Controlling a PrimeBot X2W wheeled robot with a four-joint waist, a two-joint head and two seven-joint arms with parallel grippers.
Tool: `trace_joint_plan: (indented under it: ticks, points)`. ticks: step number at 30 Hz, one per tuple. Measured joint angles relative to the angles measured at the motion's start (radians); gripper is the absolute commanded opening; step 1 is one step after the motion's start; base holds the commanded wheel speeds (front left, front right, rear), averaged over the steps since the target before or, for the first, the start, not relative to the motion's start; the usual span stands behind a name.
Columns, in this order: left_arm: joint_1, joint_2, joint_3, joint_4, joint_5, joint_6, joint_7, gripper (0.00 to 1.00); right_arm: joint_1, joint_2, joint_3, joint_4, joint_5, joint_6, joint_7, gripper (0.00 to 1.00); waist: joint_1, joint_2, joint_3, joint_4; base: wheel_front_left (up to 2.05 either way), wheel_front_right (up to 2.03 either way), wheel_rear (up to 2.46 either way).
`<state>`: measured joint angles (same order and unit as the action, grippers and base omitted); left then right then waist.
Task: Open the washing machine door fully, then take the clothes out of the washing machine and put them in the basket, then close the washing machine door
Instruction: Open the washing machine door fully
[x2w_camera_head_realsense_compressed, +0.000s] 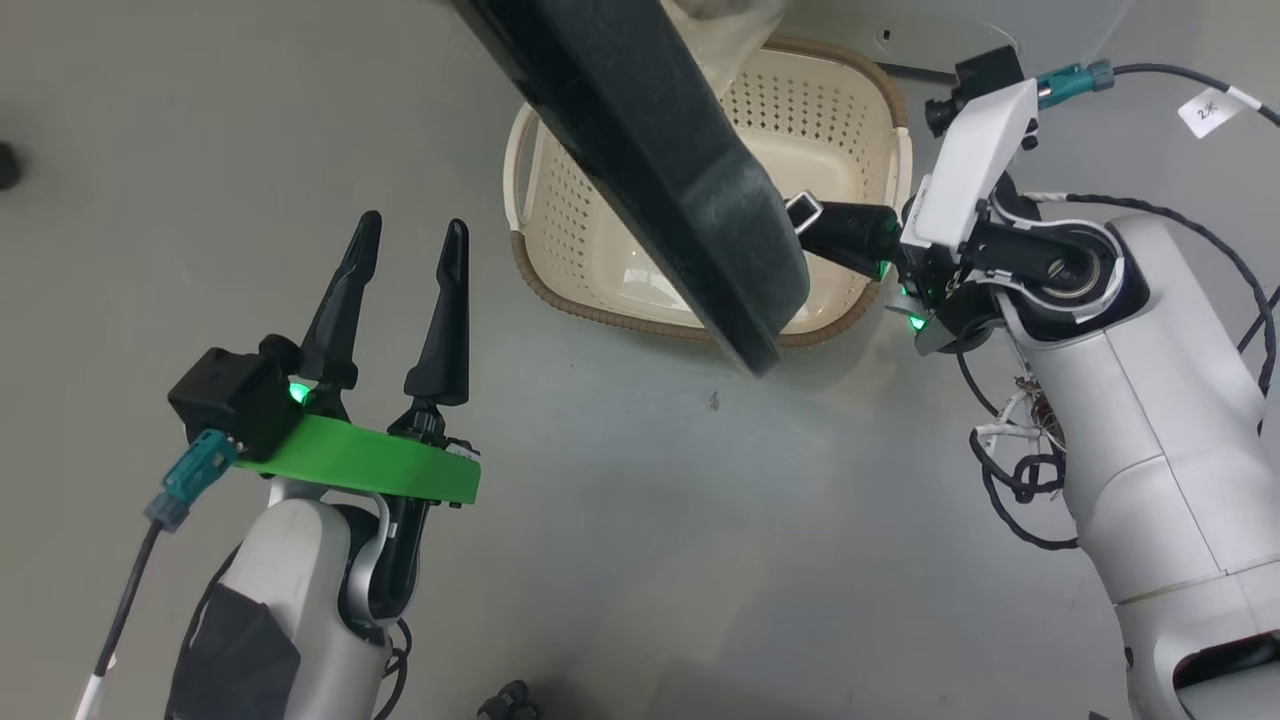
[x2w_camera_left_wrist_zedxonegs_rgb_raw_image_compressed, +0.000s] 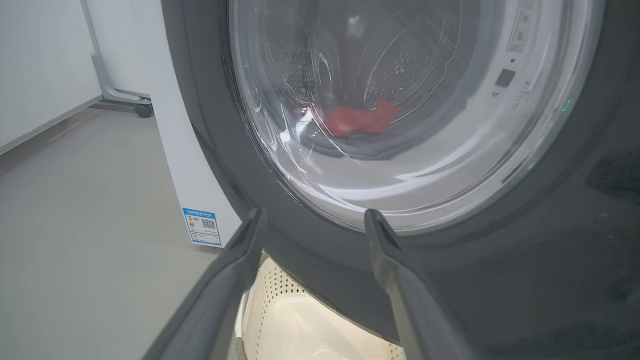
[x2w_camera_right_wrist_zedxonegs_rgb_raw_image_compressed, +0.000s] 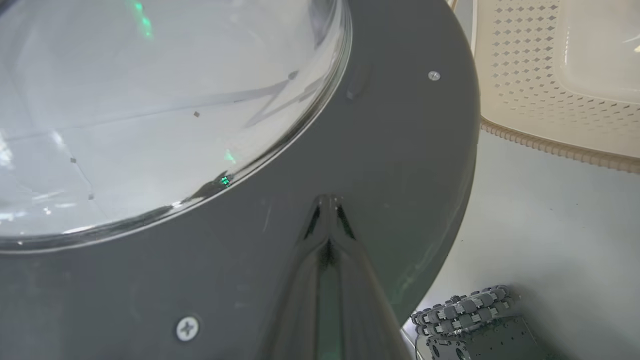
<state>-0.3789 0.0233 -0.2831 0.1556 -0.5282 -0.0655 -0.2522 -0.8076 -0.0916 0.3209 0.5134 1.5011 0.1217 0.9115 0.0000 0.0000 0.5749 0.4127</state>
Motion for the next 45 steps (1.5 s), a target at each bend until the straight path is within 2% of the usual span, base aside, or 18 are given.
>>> trace_joint_plan:
  ticks: [12,23,31,45]
  points:
    - [0.045,0.0,-0.003,0.018,-0.019,0.008,0.0,1.0,0.101,0.006,0.087,-0.013,-0.017,0.0,-0.098,0.0,0.0,0.0,-0.049,0.089,0.0,0.0,0.0]
    - [0.083,0.0,0.004,0.029,-0.019,0.013,0.0,1.0,0.136,0.002,0.221,-0.057,0.059,0.0,-0.198,0.0,0.0,0.0,-0.097,0.154,0.0,0.0,0.0]
    - [0.09,0.0,0.023,0.029,-0.018,0.018,0.0,1.0,0.141,0.005,0.273,-0.063,0.083,0.0,-0.246,0.0,0.0,0.0,-0.119,0.163,0.0,0.0,0.0]
    - [0.105,0.0,0.09,0.047,0.028,0.018,0.0,1.0,0.162,0.012,0.241,-0.061,0.09,0.0,-0.365,0.0,0.0,0.0,-0.183,0.122,0.0,0.0,0.0]
